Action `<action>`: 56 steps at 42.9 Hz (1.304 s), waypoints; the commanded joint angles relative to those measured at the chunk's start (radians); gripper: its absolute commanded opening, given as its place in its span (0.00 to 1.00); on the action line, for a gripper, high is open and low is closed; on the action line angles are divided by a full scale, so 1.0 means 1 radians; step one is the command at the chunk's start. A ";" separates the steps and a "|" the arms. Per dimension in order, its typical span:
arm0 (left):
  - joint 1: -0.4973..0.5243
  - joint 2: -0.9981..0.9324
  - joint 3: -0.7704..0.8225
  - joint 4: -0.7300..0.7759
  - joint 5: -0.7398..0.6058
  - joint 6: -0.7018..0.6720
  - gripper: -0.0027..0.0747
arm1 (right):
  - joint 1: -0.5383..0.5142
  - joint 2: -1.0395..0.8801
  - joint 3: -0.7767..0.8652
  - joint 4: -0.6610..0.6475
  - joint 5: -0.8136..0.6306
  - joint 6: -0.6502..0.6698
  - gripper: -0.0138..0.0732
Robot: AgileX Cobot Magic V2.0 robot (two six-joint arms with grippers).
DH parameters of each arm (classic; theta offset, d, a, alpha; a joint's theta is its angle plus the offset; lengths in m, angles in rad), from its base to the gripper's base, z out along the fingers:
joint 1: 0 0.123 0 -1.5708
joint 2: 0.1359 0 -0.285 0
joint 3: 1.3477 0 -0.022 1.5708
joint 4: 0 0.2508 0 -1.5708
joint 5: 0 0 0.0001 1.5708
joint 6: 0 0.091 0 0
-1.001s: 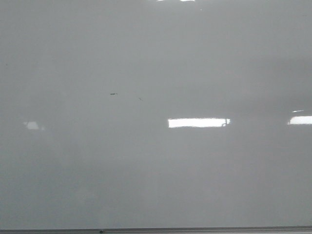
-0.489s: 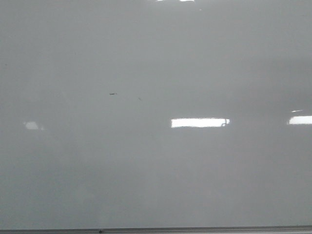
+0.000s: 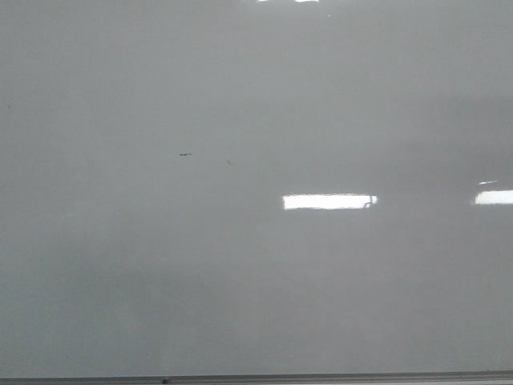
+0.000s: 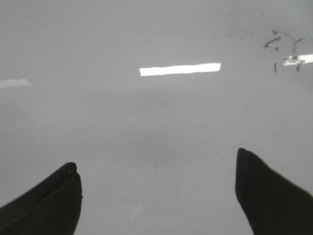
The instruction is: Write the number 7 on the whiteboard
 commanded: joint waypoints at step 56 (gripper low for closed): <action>0.008 0.348 -0.123 0.020 -0.316 -0.006 0.06 | 0.001 0.015 -0.035 0.009 -0.063 -0.001 0.91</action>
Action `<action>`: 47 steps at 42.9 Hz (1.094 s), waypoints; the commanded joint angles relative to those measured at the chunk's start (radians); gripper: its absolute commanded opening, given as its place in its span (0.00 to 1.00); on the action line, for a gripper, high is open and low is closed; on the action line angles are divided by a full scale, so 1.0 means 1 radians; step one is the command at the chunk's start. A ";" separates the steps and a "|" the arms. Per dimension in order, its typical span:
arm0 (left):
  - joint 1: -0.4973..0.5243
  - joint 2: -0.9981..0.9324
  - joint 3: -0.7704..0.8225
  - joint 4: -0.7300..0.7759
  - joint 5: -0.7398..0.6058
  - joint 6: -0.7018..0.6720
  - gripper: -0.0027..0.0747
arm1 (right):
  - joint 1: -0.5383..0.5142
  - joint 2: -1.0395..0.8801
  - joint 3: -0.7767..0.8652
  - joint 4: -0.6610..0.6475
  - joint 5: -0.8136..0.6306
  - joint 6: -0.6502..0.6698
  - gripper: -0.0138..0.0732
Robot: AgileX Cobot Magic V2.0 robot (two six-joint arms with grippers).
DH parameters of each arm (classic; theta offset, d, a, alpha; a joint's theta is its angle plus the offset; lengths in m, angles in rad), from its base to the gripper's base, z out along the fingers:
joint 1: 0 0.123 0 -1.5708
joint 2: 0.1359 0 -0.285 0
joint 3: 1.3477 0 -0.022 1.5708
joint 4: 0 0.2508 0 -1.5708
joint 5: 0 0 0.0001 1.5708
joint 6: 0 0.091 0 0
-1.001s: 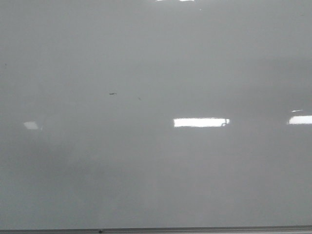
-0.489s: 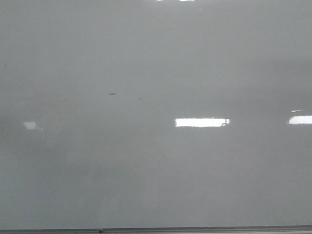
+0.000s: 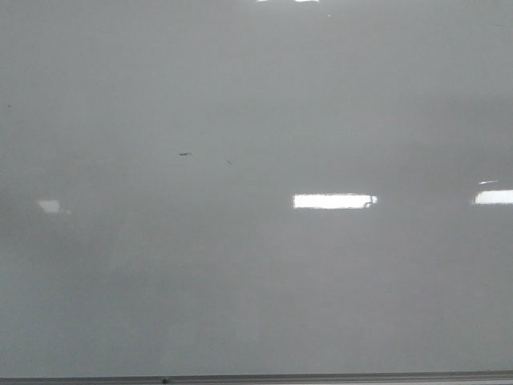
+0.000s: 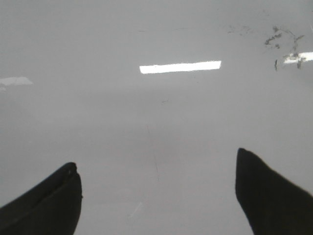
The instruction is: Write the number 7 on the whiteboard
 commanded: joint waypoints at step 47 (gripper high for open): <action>-0.969 -0.488 -0.267 -0.409 0.718 0.805 0.01 | 0.376 0.486 -0.419 0.764 0.549 -0.906 0.91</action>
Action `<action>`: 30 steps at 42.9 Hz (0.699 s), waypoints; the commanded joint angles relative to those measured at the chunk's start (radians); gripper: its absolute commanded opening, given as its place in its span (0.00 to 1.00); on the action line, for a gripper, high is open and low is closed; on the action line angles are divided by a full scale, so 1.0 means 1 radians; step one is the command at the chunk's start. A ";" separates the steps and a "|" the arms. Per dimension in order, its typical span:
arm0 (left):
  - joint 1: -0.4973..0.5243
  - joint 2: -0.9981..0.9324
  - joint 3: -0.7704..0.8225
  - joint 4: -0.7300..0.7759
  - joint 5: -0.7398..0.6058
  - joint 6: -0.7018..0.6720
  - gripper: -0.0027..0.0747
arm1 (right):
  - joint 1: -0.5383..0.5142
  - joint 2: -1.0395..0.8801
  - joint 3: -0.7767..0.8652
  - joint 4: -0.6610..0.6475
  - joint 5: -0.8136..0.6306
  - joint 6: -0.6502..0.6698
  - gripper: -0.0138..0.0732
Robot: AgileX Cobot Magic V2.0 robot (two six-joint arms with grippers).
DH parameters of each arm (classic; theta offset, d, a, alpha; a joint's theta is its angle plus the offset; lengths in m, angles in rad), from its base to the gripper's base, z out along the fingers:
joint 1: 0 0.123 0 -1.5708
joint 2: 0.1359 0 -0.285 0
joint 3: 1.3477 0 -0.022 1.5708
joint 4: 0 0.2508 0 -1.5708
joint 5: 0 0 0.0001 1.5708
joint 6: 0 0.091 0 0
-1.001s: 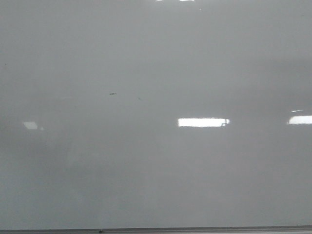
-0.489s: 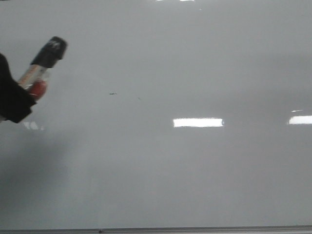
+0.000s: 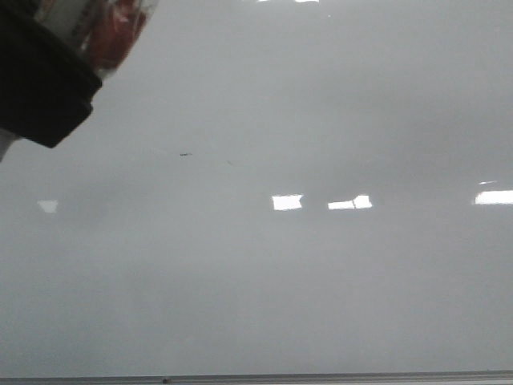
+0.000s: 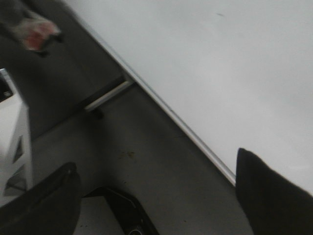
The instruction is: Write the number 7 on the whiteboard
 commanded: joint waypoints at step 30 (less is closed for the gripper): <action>-0.008 -0.015 -0.033 -0.027 -0.045 -0.001 0.01 | 0.479 0.539 -0.464 0.099 -0.060 -0.135 0.91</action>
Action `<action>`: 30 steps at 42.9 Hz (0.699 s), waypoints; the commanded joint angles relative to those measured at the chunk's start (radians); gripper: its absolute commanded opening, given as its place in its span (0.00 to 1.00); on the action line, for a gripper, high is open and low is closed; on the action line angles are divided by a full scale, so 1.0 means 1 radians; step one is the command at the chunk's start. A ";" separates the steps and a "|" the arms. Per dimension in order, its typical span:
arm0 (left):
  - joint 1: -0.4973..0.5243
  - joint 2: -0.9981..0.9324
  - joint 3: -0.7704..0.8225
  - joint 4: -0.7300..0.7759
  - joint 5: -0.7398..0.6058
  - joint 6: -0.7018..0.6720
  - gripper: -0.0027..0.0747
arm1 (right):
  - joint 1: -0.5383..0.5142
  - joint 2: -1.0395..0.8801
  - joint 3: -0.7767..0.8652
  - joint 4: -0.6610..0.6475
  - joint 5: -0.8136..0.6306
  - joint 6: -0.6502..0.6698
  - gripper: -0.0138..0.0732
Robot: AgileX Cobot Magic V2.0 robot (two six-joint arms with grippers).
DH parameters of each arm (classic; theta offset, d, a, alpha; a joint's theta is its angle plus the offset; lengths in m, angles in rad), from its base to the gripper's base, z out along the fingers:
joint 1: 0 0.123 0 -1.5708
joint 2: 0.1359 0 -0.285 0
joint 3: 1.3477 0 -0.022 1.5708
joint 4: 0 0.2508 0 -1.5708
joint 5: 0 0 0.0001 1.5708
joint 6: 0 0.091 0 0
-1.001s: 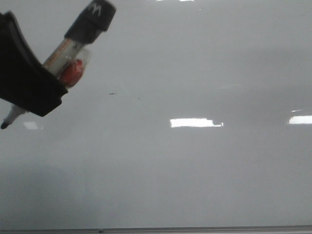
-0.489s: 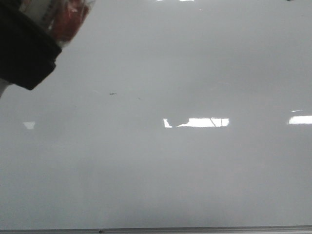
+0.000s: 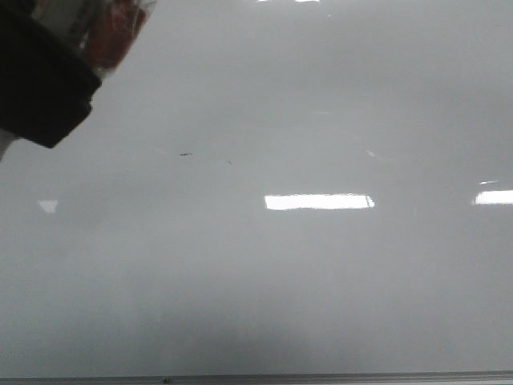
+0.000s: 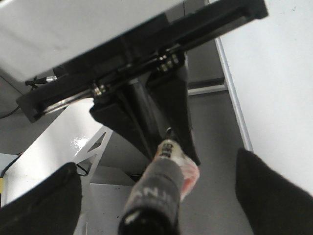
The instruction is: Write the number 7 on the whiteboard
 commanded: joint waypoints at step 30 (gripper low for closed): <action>-0.008 -0.016 -0.033 -0.025 -0.122 -0.041 0.33 | -0.003 0.005 -0.049 -0.004 -0.028 -0.011 0.09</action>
